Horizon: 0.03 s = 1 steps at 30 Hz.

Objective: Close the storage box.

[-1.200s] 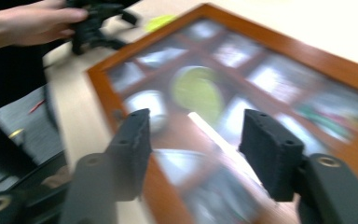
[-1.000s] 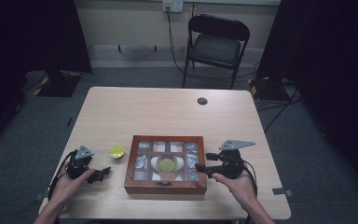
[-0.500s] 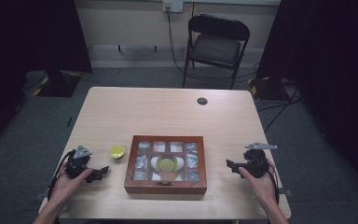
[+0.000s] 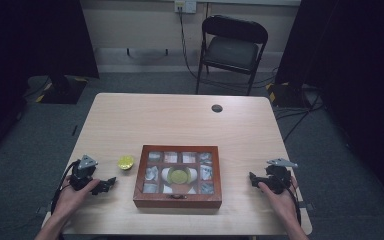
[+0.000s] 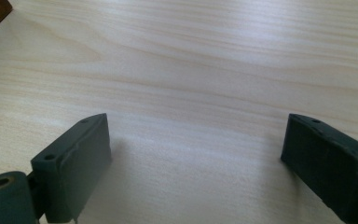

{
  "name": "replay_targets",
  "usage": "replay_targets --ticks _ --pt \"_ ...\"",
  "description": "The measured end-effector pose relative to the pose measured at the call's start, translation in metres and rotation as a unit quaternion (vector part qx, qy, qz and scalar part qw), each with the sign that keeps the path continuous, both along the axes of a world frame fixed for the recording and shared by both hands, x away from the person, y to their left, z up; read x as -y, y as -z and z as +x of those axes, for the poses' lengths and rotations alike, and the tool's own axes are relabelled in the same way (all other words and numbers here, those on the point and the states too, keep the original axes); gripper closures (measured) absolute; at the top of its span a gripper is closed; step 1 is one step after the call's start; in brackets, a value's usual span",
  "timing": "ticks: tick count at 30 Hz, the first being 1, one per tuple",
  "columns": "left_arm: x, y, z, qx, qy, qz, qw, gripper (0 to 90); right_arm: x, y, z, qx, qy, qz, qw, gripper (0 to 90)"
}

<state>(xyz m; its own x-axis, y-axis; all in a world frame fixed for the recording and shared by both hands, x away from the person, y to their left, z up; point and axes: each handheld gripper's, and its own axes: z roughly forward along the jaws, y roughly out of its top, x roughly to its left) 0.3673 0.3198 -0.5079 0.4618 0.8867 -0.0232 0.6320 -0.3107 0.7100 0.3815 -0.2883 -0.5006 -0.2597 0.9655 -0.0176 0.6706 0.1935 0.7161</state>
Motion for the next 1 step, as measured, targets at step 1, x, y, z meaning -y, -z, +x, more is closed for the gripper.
replay_targets --ticks 1 --pt "0.0001 0.0001 -0.0001 0.000 -0.002 -0.001 1.0000 0.0 0.0002 -0.0001 -0.0003 0.000 0.004 0.000 1.0000 7.1"
